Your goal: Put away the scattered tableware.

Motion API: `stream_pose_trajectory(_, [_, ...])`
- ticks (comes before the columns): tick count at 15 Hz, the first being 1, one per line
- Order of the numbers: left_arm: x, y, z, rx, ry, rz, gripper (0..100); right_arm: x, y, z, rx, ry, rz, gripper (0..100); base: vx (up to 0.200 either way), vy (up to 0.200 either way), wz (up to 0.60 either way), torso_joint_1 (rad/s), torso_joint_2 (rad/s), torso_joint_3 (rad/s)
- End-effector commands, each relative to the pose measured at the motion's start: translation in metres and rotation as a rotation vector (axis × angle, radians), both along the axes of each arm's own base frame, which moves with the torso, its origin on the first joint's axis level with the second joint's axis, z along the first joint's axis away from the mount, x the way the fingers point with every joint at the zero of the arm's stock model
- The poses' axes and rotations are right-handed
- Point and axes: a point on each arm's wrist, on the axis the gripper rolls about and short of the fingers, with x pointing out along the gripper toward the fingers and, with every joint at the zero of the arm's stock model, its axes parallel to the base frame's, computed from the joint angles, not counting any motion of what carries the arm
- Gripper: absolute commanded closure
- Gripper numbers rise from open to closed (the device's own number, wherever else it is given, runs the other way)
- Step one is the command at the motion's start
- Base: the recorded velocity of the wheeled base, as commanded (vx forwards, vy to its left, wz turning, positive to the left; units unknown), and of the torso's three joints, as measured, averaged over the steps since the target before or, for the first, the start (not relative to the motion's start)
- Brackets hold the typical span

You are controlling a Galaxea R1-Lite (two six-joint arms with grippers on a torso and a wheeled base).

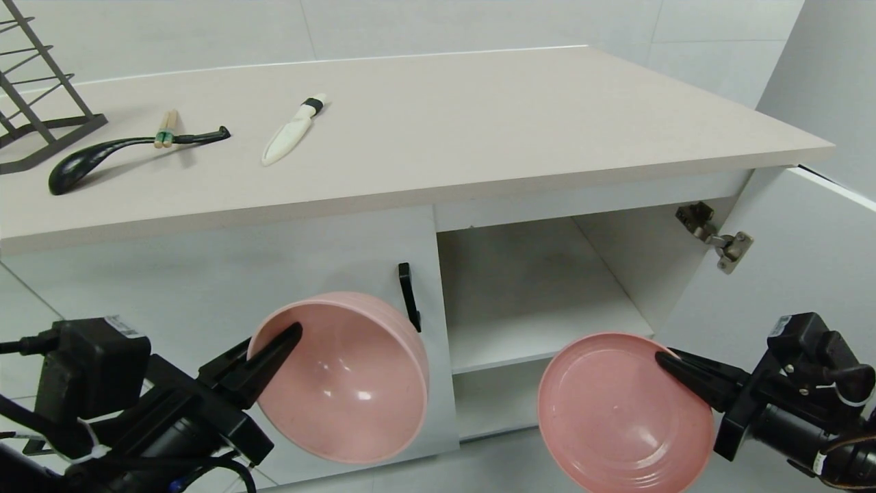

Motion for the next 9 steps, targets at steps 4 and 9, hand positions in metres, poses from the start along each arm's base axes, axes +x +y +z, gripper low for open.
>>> stream_pose_trajectory(4, [-0.001, 0.0, 0.001, -0.003, -0.004, -0.003, 100, 0.021, 0.008, -0.007, 0.074, 0.077, -0.009, 100, 0.0, 0.0, 0.0, 0.0, 0.0, 0.0])
stream_pose_trajectory(9, [-0.008, -0.007, -0.002, 0.02, 0.028, -0.064, 100, 0.045, 0.016, -0.012, 0.106, 0.098, -0.015, 100, 0.0, 0.0, 0.0, 0.0, 0.0, 0.0])
